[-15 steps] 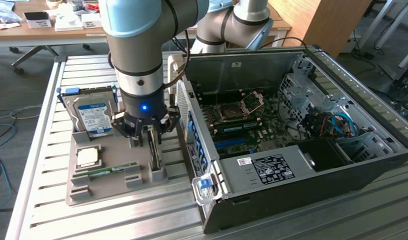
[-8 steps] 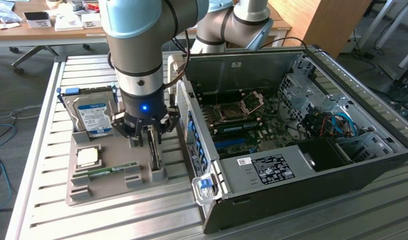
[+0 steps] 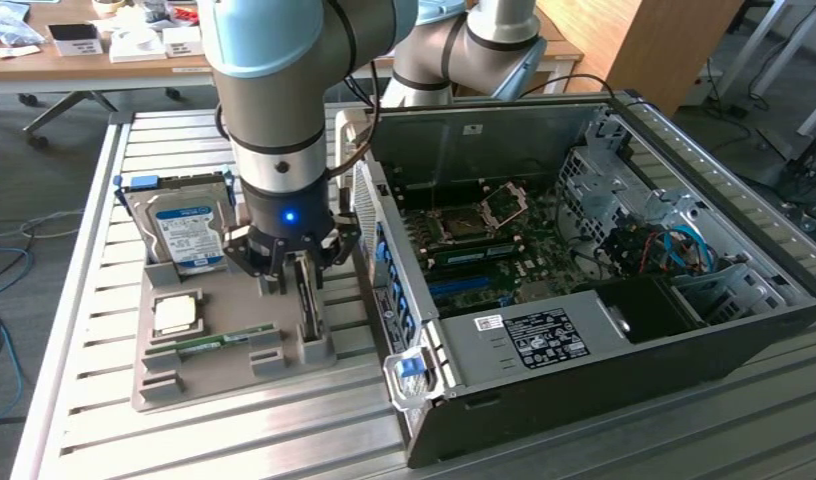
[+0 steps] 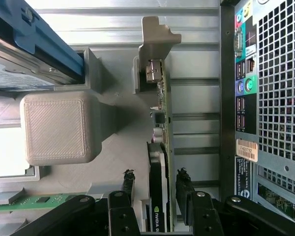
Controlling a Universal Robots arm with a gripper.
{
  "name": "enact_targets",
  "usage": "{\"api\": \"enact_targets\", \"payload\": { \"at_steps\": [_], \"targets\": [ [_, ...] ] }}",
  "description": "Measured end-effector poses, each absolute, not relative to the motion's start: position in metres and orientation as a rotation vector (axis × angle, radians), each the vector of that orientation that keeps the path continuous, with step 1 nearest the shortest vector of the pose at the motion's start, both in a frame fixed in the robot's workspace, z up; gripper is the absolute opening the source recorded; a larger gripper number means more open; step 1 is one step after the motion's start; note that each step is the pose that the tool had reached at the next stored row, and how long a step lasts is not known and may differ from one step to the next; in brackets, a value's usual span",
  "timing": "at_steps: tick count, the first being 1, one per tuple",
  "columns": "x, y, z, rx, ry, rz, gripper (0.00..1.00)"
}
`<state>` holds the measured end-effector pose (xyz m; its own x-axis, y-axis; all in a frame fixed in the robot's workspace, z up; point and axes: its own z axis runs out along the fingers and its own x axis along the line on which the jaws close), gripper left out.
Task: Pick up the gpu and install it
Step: 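Pick up the gpu and move the gpu toward the slot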
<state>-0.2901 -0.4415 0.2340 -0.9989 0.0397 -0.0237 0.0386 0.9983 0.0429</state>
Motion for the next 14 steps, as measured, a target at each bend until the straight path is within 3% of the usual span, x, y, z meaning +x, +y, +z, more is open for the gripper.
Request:
{"api": "enact_targets", "payload": {
  "at_steps": [14],
  "targets": [
    [-0.2884, -0.4423, 0.2329, 0.051, 3.116, 0.066, 0.47]
  ]
}}
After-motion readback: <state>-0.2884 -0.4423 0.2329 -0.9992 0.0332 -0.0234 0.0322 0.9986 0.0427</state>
